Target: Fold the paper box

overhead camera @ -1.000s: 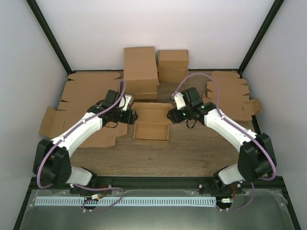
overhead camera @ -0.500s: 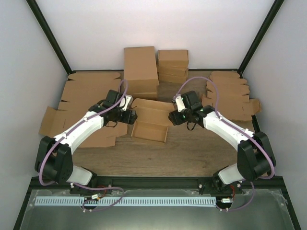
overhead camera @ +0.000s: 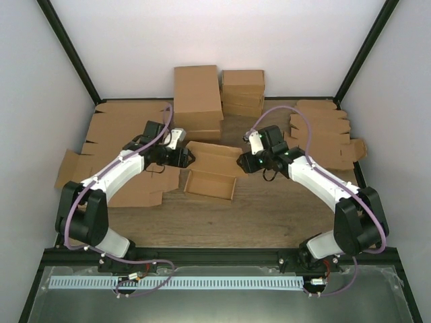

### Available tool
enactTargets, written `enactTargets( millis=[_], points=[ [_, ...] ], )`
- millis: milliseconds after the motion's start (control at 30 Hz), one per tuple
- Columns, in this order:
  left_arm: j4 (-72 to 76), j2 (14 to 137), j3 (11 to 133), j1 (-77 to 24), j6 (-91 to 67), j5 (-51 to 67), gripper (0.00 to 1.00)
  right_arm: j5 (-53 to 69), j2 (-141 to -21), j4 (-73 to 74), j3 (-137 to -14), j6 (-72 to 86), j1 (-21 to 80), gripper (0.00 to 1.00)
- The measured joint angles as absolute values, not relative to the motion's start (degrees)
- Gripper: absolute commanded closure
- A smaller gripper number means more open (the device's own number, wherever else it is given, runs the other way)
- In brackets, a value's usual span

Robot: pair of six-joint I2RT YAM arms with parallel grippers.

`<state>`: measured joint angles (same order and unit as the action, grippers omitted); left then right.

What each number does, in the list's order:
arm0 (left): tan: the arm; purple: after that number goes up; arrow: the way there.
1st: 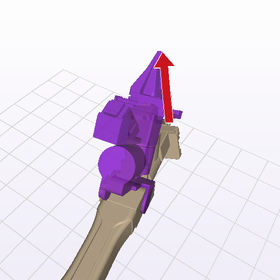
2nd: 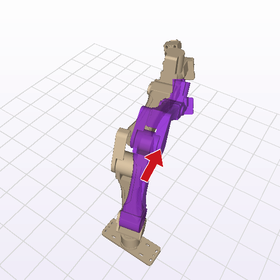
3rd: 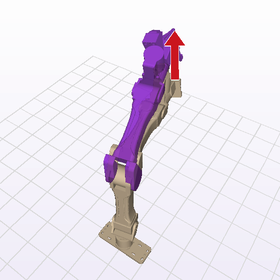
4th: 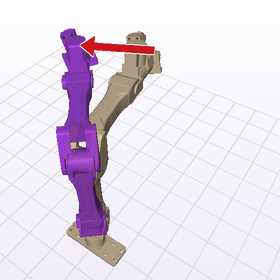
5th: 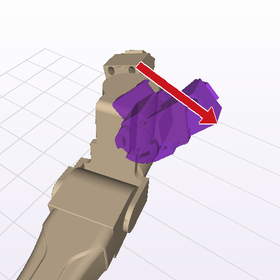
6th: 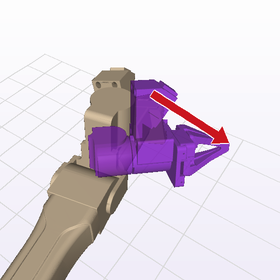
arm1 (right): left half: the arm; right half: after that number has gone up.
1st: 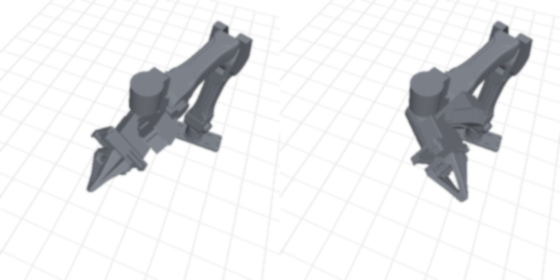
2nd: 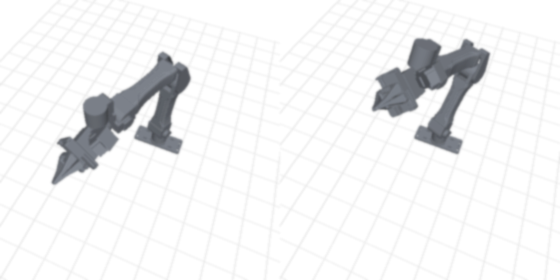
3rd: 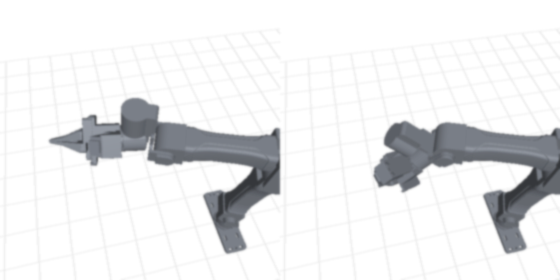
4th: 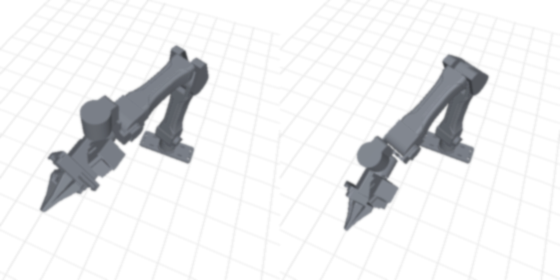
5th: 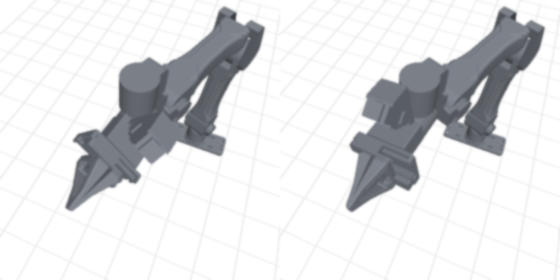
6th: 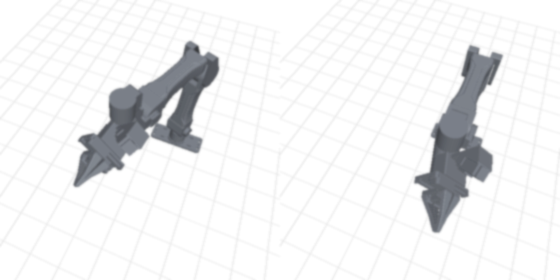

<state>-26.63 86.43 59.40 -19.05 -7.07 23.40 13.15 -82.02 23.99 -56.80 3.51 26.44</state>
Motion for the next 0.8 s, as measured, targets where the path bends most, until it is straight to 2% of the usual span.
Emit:
enactTargets(
  millis=[200,300,467,567,667,800],
  points=[
    [-26.2,88.3,60.2,-19.0,-6.8,27.4,0.47,16.9,-82.0,25.0,-56.8,3.9,26.2,0.54],
    [-26.1,88.2,60.2,-19.0,-6.9,27.7,0.58,18.6,-82.0,25.8,-56.8,4.0,26.2,0.6],
    [-26.7,87.6,60.0,-19.1,-7.1,26.7,0.67,19.4,-82.0,27.7,-56.8,4.8,26.2,0.7],
    [-26.9,85.8,59.1,-19.4,-7.4,25.3,0.77,19.6,-81.8,28.5,-56.8,5.4,26.2,0.79],
    [-27.3,83.8,58.5,-19.9,-8.0,24.1,0.94,19.9,-81.6,29.3,-56.8,6.2,26.3,0.85],
    [-27.4,83.0,58.2,-21.0,-8.8,22.6,0.96,19.7,-81.6,29.9,-56.8,7.6,27.1,0.85]
  ],
)
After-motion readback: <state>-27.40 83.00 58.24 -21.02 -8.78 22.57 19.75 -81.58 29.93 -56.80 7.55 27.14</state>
